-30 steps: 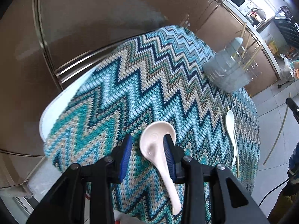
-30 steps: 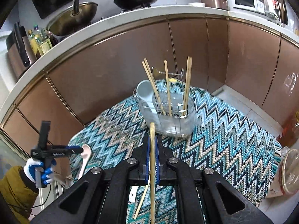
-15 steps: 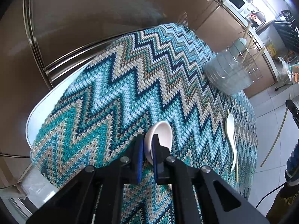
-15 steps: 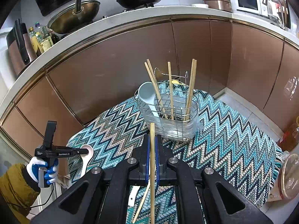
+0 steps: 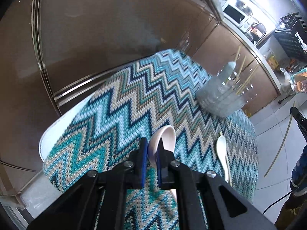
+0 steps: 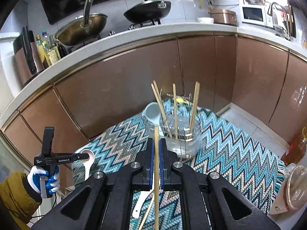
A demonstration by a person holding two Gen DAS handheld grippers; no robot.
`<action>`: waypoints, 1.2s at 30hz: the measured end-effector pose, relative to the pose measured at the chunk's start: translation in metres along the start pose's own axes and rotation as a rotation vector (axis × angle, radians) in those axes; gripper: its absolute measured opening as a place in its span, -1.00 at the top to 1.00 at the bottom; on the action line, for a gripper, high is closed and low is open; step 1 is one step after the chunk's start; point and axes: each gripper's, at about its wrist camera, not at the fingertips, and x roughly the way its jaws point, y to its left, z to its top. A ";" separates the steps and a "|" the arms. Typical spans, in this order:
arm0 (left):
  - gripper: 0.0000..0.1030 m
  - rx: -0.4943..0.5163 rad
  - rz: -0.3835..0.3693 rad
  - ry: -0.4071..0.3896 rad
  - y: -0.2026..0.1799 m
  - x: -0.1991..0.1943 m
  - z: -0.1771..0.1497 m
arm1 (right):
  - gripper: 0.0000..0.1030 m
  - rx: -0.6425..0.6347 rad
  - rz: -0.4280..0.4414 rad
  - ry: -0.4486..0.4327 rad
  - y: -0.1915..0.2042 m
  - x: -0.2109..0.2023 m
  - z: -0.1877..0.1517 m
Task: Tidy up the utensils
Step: 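Carry white spoon into clear holder with left tool while right tool carries chopstick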
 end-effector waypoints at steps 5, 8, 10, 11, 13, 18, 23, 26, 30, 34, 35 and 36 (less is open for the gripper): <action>0.86 0.014 -0.013 -0.071 -0.015 -0.024 0.014 | 0.90 -0.009 0.019 -0.064 0.008 -0.013 0.014; 0.86 0.028 -0.026 -0.122 -0.028 -0.042 0.027 | 0.90 -0.012 0.035 -0.119 0.013 -0.021 0.024; 0.86 0.041 -0.038 -0.152 -0.039 -0.051 0.036 | 0.90 -0.013 0.049 -0.160 0.016 -0.027 0.032; 0.86 0.053 -0.044 -0.175 -0.047 -0.058 0.042 | 0.90 -0.016 0.051 -0.177 0.018 -0.029 0.035; 0.86 0.065 -0.056 -0.205 -0.059 -0.066 0.052 | 0.90 -0.022 0.061 -0.215 0.021 -0.034 0.044; 0.86 0.109 -0.096 -0.300 -0.100 -0.084 0.084 | 0.90 -0.036 0.081 -0.325 0.024 -0.040 0.069; 0.86 0.155 -0.111 -0.417 -0.148 -0.088 0.114 | 0.90 -0.059 0.082 -0.434 0.025 -0.035 0.092; 0.86 0.171 -0.085 -0.497 -0.174 -0.077 0.127 | 0.90 -0.075 0.058 -0.491 0.023 -0.025 0.102; 0.86 0.223 0.037 -0.652 -0.207 -0.049 0.129 | 0.90 -0.088 -0.002 -0.547 0.014 -0.003 0.105; 0.85 0.249 0.087 -0.713 -0.228 -0.003 0.125 | 0.90 -0.082 -0.059 -0.555 -0.003 0.031 0.102; 0.85 0.253 0.088 -0.713 -0.229 0.007 0.123 | 0.90 -0.083 -0.074 -0.552 -0.008 0.039 0.099; 0.85 0.262 0.096 -0.717 -0.232 0.022 0.119 | 0.90 -0.082 -0.085 -0.547 -0.012 0.048 0.095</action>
